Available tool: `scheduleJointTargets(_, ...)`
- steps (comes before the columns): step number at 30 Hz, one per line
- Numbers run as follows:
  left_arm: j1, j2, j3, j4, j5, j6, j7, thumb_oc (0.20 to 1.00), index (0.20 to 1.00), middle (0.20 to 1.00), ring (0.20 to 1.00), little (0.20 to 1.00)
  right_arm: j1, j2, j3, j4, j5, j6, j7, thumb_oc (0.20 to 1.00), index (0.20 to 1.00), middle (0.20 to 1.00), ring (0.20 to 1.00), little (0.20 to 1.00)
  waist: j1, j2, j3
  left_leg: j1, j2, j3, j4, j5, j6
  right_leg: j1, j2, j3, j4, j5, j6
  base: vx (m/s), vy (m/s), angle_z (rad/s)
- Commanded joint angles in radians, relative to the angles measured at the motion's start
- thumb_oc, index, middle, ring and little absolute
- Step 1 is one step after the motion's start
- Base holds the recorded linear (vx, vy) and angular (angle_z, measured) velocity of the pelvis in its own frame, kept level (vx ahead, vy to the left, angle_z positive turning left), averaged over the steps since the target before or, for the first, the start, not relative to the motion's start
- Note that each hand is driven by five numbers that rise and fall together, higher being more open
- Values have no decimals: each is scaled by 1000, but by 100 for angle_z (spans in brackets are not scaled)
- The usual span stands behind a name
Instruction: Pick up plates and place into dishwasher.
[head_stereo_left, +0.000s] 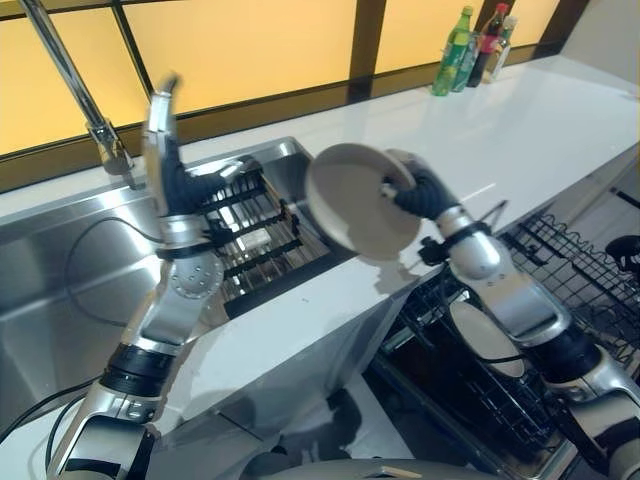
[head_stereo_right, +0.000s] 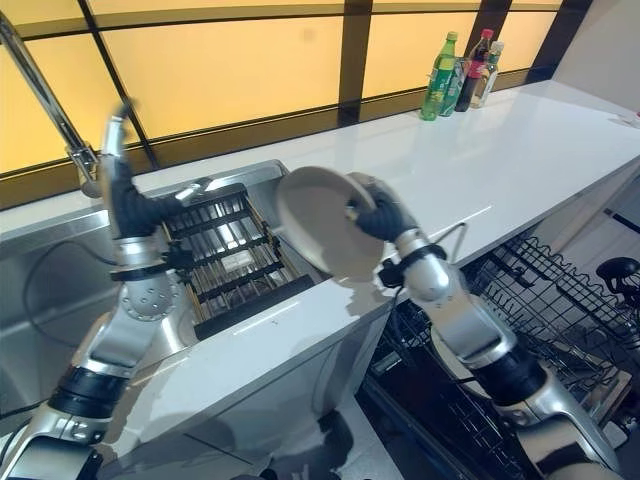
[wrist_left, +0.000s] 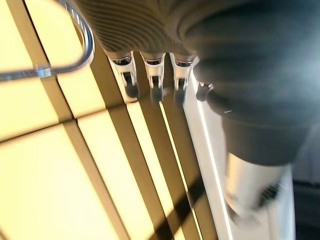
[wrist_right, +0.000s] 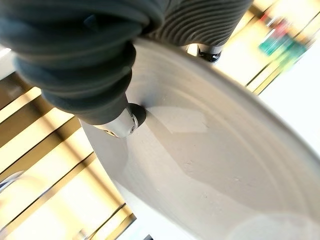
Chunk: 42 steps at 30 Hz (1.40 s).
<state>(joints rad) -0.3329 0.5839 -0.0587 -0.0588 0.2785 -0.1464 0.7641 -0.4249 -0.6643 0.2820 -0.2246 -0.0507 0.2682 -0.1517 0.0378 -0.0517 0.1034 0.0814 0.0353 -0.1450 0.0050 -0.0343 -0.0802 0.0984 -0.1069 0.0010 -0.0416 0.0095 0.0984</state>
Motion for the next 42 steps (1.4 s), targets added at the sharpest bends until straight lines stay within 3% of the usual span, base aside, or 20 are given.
scheduleJointTargets(1, 25, 77, 54, 27, -30, -36, 36, 1000, 1000, 1000, 1000, 1000, 42, -85, -100, -40, -48, -76, -48, 200, 200, 200, 200, 200, -35, 21, -55, -25, -9, 40, 1, -27, 43, -51, -11, 32, 146, -79, 39, 48, 0, -27)
scheduleJointTargets(6, 110, 117, 181, 57, -40, -23, 54, 1000, 1000, 1000, 1000, 1000, 169, -126, -239, -20, -61, -110, -34, 200, 200, 200, 200, 200, -72, 21, -51, -13, -6, 79, 21, -53, 46, -59, -30, 73, 132, -56, 54, 61, 19, -23)
scheduleJointTargets(13, 155, 120, 237, 72, -27, -13, 53, 1000, 1000, 1000, 1000, 1000, 235, -153, -307, 34, -111, -138, -36, 200, 200, 200, 200, 200, -84, 19, -42, -3, -16, 95, 37, -80, 59, -72, -44, 100, 145, -52, 71, 55, 40, -27)
scheduleJointTargets(15, 179, 134, 256, 74, -26, -18, 39, 1000, 1000, 1000, 1000, 1000, 272, -167, -339, 93, -132, -156, -79, 200, 200, 200, 200, 200, -85, 16, -21, -28, -30, 99, 70, -84, 81, -113, -23, 96, 238, -63, 65, 1, 18, -13)
scheduleJointTargets(18, 209, 141, 278, 91, -46, -40, 43, 1000, 1000, 1000, 1000, 1000, 320, -161, -357, 132, -150, -167, -107, 200, 200, 200, 200, 200, -82, 6, 3, -55, -51, 78, 98, -85, 93, -154, -28, 97, 268, -32, 65, 29, -88, -11)
scheduleJointTargets(24, 152, 185, 254, 142, -42, -36, 47, 1000, 1000, 1000, 1000, 1000, 319, -130, -314, 232, -207, -177, -185, 200, 200, 200, 200, 200, -108, -1, 57, -62, -32, 53, 121, -139, 68, -217, -105, 169, 158, 81, 96, 58, -298, 6)
scheduleJointTargets(29, 117, 221, 254, 139, -47, 18, 24, 1000, 1000, 1000, 1000, 1000, 251, -137, -267, 328, -223, -167, -189, 200, 200, 200, 200, 200, -99, 4, 107, -126, 15, 55, 212, -159, 39, -231, -98, 157, 162, 47, 113, 6, -323, 20)
scheduleJointTargets(36, 57, 271, 220, 161, -62, 42, 66, 1000, 1000, 1000, 1000, 1000, 122, -179, -181, 424, -228, -149, -237, 200, 200, 200, 200, 200, -100, 44, 198, -226, 77, 22, 213, -88, 0, -290, -34, 115, 195, -5, 57, -156, -208, 12)
scheduleJointTargets(42, 28, 282, 154, 177, -77, 61, 119, 1000, 1000, 1000, 1000, 1000, -22, -279, -93, 554, -255, -151, -292, 200, 200, 200, 200, 200, -99, 89, 239, -276, 105, 0, 178, -28, -31, -339, -8, 68, 215, -31, 21, -100, -89, 10)
